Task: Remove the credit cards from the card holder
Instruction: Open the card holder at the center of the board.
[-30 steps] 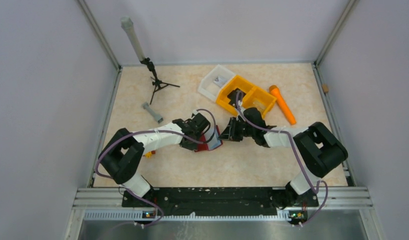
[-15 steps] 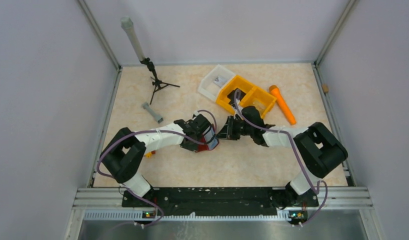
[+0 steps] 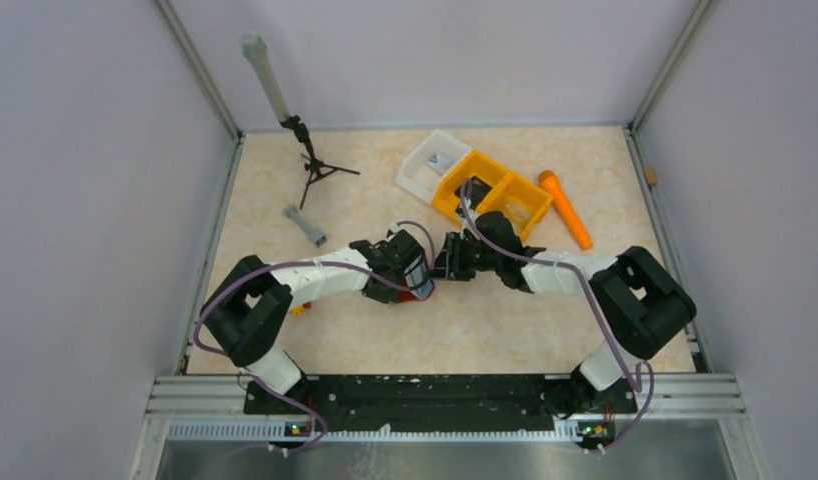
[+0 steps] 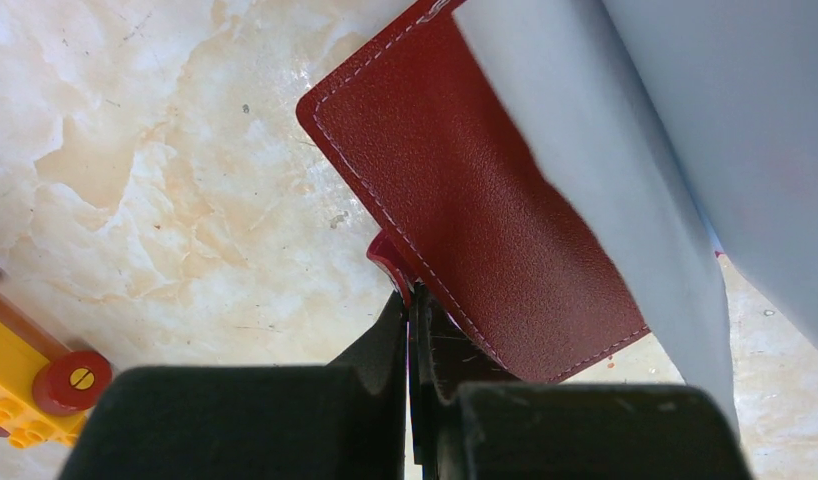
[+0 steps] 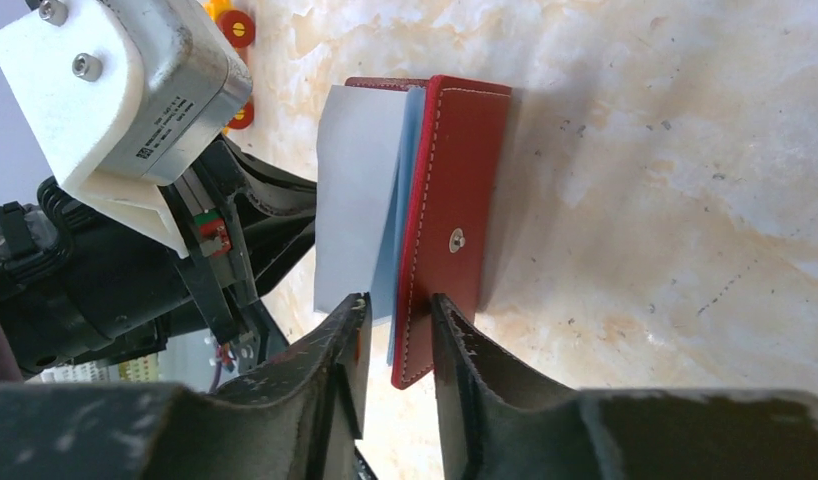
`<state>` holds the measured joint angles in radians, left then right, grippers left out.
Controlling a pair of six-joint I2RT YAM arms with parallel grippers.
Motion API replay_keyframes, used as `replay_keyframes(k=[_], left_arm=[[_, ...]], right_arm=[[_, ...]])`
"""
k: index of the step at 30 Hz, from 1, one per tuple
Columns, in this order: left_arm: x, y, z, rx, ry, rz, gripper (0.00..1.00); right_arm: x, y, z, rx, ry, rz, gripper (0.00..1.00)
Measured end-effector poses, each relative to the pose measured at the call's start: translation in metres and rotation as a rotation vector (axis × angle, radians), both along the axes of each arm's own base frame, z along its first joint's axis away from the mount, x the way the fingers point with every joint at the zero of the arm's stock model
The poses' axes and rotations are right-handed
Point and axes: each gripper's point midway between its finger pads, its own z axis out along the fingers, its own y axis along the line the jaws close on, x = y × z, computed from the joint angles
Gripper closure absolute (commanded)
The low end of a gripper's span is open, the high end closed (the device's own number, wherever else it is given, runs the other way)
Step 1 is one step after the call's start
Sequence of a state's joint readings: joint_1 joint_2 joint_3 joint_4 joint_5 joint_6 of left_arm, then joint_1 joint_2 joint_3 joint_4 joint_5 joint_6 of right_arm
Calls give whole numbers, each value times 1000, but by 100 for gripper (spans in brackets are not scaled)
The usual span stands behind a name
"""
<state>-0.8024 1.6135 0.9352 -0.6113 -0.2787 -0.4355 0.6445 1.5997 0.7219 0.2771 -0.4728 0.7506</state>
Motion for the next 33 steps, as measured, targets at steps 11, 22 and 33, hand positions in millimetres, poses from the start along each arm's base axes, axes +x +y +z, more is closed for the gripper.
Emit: replay_keyframes(k=[11,22,33], left_arm=[[-1,-2,0,-3,0,3,100],[1,-5,0,-17,-9,8,100],[1,-5,0,-17,-9,9,100]], right_arm=[[-6,4,1,-9,-16,19,64],[-5,0,5,-35,-37,-6,44],[2,0,21,-13,-82,-39,76]])
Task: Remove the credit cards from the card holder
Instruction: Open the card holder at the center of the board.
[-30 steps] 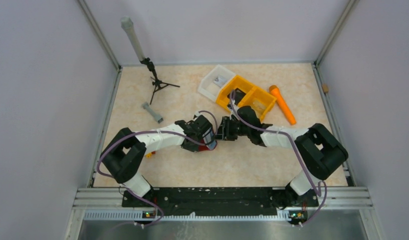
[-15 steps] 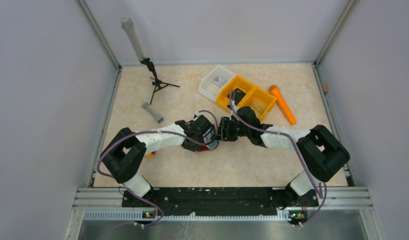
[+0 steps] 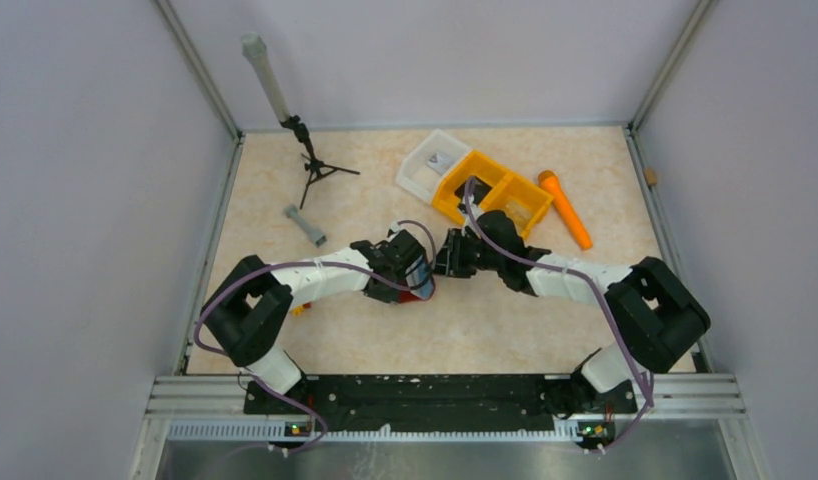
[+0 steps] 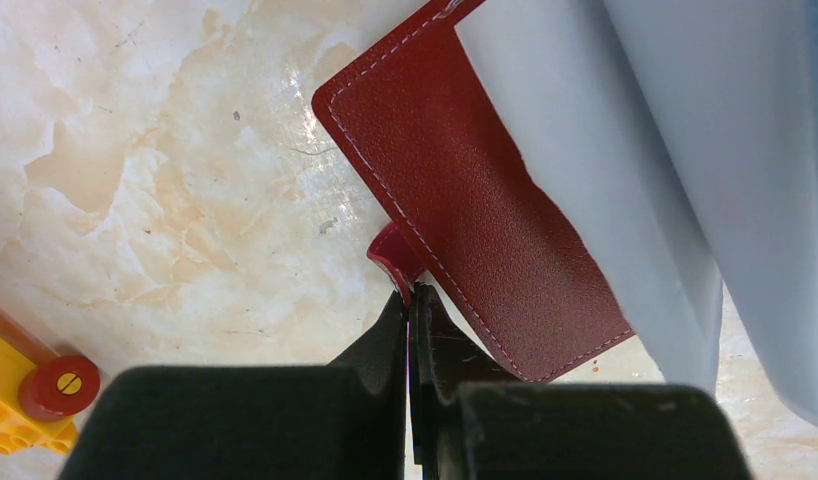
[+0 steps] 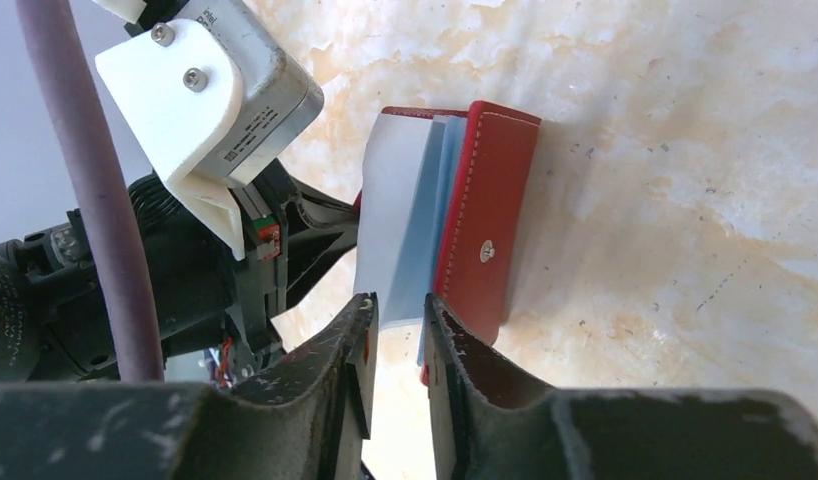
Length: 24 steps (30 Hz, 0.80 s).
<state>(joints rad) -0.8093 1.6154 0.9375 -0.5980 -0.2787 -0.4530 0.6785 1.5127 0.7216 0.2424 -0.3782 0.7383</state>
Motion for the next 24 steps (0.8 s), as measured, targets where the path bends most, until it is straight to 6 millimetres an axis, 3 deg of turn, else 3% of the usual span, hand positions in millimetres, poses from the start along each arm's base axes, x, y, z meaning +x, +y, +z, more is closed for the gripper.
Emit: replay_keyframes(k=[6,10,14,17,20,24], left_arm=[[0,0,0,0,0,2,100],[0,0,0,-1,0,2,100],[0,-1,0,-1,-1,3,100],[0,0,0,3,-5,6,100],[1,3,1,19,-14,12,100],[1,8,1,40,-20,21,78]], right_arm=[[0,0,-3,-5,6,1,80],[-1,0,-5,-10,9,2,63],[1,-5,-11,-45,12,-19,58],[5,-15,-20,-116,18,-57,49],[7,-27,-27,-179,14,-90,48],[11,-38,-33,-229,10,-120,50]])
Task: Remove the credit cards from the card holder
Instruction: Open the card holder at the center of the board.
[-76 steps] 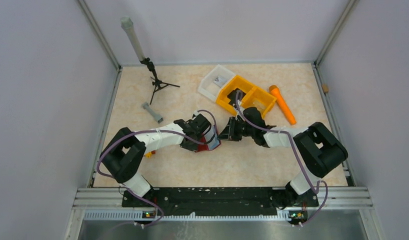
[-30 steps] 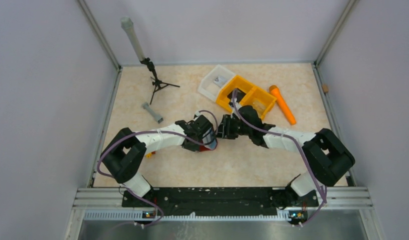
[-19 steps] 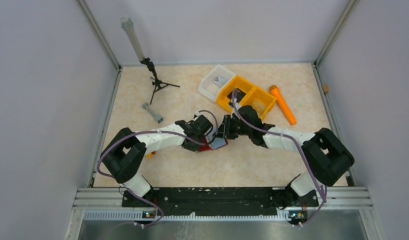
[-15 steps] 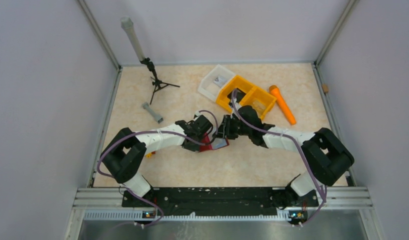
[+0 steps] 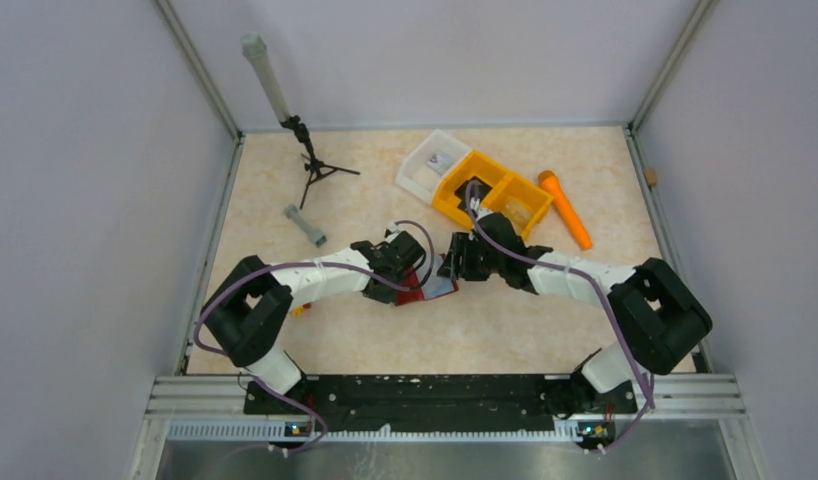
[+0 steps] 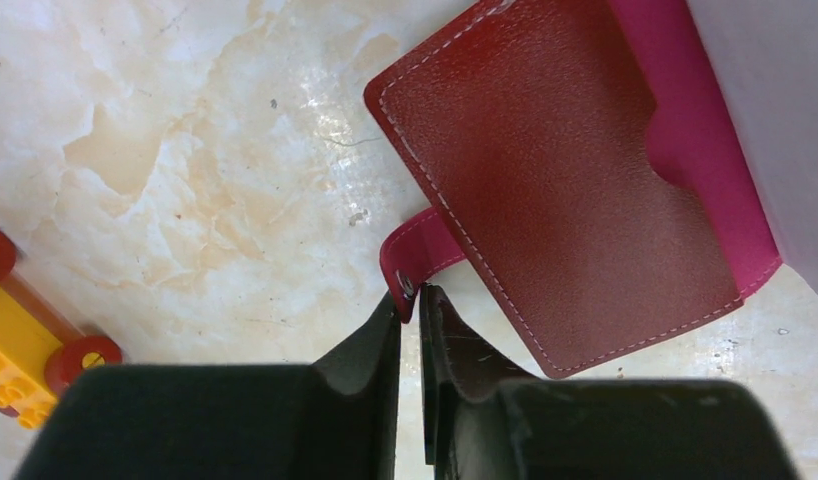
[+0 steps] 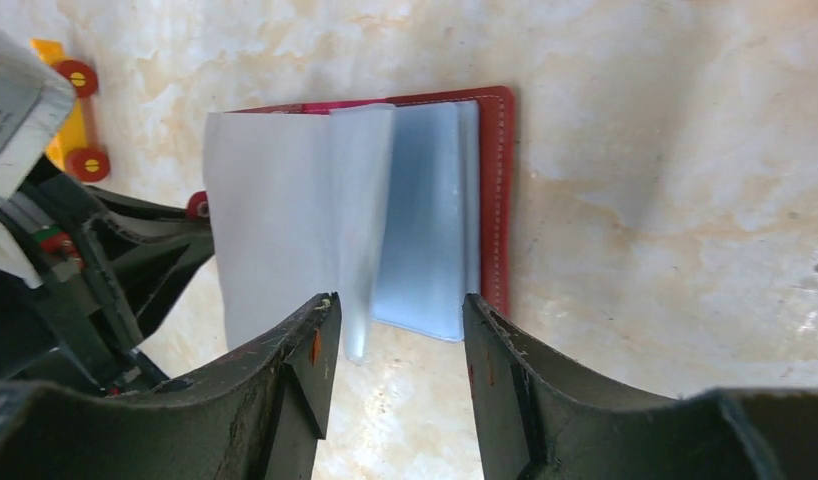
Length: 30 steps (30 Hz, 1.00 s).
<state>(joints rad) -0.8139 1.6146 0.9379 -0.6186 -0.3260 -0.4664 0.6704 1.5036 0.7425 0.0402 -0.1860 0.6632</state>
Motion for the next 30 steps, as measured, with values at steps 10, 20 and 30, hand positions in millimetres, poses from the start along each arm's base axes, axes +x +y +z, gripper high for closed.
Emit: replay_keyframes(k=[10,20,30], left_arm=[[5,9,33,5,-73,34,56],[4,-17,93,-152,-168,-10,1],[20,-61,103,-264,-146,-47,51]], right_arm=[[6,-23,-14,-28,26,-52,56],[7,-35,-25,-44,49,-68,53],[0,-27,-36,-22,94,-20,65]])
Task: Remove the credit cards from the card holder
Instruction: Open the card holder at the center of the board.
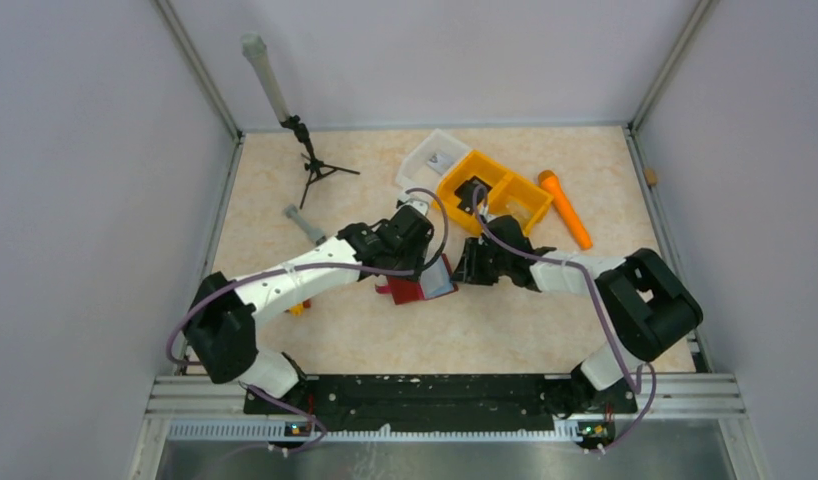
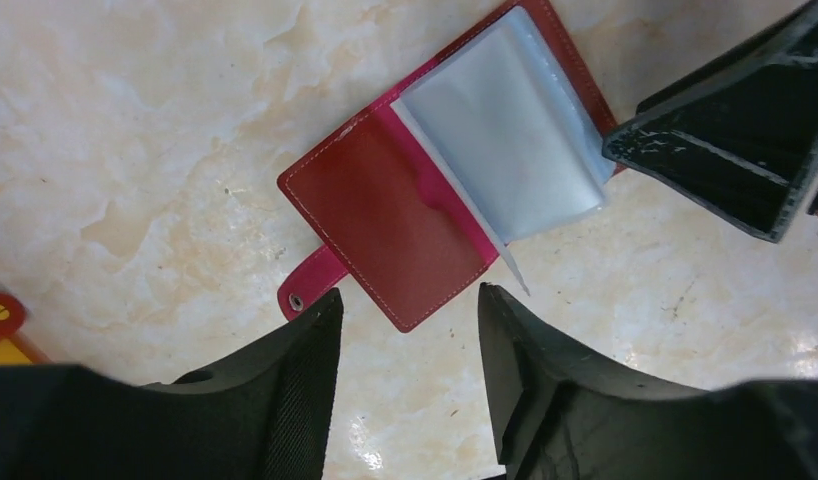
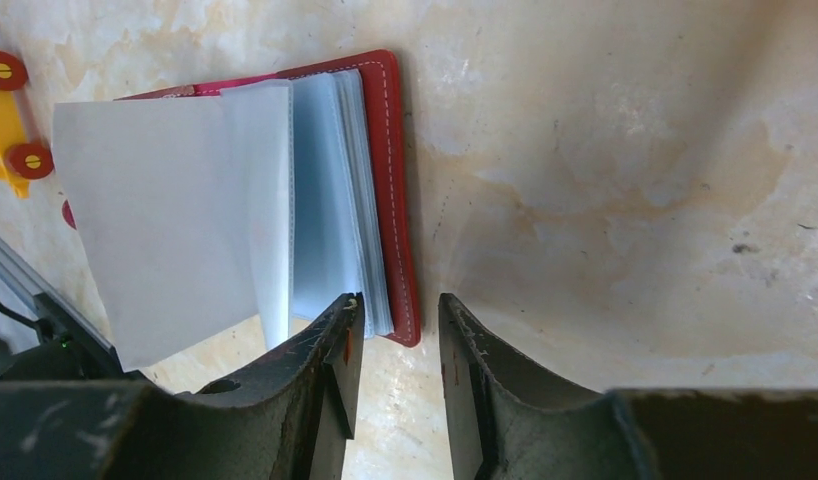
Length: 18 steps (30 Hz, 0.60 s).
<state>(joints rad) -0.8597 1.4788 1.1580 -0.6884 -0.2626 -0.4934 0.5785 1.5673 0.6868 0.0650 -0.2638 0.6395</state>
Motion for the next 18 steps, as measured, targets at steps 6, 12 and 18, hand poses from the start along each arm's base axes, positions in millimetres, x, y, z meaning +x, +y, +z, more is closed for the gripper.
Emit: replay_keyframes(k=[6,12,18], left_arm=[[-1,15,-31,28,62,30,60],[5,12,-48,-9,103,34,74],[11,16,-78,-59,163,40,93]], right_arm=[[0,4,-5,14,17,4,68],[2,8,-6,31,14,6,78],[-1,16,-2,97,28,12,87]])
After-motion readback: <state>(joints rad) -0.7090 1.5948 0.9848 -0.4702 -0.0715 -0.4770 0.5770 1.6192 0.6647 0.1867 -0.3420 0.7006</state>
